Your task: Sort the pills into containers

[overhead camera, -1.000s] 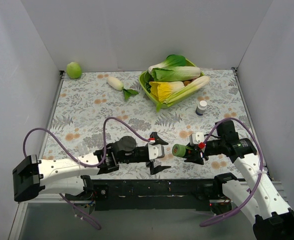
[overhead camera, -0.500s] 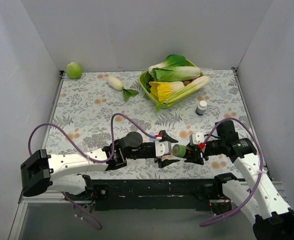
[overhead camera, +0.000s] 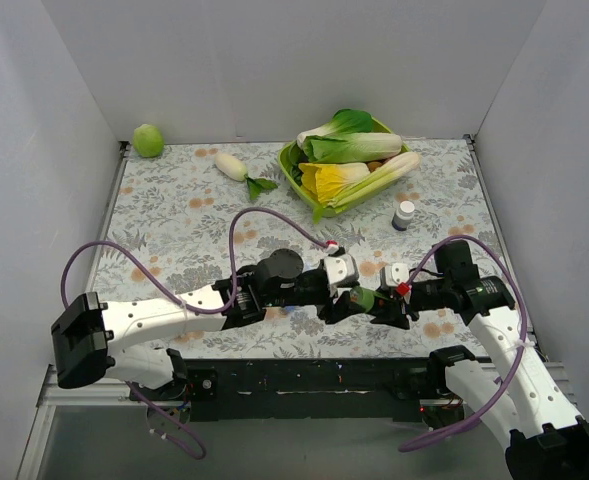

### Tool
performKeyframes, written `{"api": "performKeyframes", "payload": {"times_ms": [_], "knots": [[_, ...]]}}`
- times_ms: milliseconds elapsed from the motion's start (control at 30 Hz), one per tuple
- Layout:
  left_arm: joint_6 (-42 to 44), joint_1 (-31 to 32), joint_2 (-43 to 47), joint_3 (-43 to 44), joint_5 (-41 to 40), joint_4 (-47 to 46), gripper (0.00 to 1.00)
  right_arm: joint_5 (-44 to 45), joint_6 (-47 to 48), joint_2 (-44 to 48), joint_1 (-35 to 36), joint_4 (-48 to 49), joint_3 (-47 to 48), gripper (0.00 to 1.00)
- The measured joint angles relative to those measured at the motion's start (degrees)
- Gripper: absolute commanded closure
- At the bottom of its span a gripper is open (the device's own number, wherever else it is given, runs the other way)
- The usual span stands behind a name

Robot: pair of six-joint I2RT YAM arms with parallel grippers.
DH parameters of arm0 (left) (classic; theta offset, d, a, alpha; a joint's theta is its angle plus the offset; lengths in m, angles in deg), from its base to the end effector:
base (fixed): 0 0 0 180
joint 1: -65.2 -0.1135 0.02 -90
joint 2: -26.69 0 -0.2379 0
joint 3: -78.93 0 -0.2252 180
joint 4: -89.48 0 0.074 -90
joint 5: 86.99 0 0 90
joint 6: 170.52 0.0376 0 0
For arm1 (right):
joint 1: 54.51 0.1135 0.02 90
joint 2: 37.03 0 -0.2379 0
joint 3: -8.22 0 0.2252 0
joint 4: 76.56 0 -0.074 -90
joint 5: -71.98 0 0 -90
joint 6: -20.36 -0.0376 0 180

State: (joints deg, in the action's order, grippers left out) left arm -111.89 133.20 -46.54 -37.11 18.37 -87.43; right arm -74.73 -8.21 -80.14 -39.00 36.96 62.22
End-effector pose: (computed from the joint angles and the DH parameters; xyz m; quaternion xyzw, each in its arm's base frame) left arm 0.0961 -0.2646 0.2814 0.3222 0.7067 -0.5411 0.3226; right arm 0.1081 0.0626 0.2405 -0.6330 0.5708 0.3162 0.4167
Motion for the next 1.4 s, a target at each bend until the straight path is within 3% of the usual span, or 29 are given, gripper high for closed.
{"api": "performKeyframes", "payload": {"times_ms": [200, 433, 533, 800, 967, 1200, 1400], "knots": [[-24.17, -3.87, -2.1, 5.01, -1.77, 9.11, 1.0, 2.58, -3.17, -0.02, -0.11, 2.4, 0.0, 0.92], [-65.11, -9.18, -1.9, 5.68, -0.57, 18.47, 1.0, 4.04, -6.25, -0.11, 0.26, 5.51, -0.28, 0.92], [-74.34, -9.64, -2.12, 6.97, 1.66, 21.97, 1.0, 4.98, -7.28, -0.17, 0.24, 6.47, -0.48, 0.92], [-81.02, -9.6, -2.82, 11.87, 2.54, 26.03, 1.0, 6.93, -8.63, -0.15, 0.2, 7.56, -0.52, 0.92], [-74.66, -12.31, 1.99, 9.94, -4.55, 32.98, 1.0, 7.37, -9.25, 0.17, -0.02, 8.17, -0.79, 0.92], [-61.31, -26.75, 6.75, -2.05, -21.46, 43.93, 1.0, 8.66, -10.32, 0.44, -0.11, 9.29, -0.94, 0.91], [-56.57, -38.45, 2.36, -7.85, -26.53, 46.45, 0.9, 8.74, -10.29, 0.26, -0.11, 9.51, -0.96, 0.91]]}}
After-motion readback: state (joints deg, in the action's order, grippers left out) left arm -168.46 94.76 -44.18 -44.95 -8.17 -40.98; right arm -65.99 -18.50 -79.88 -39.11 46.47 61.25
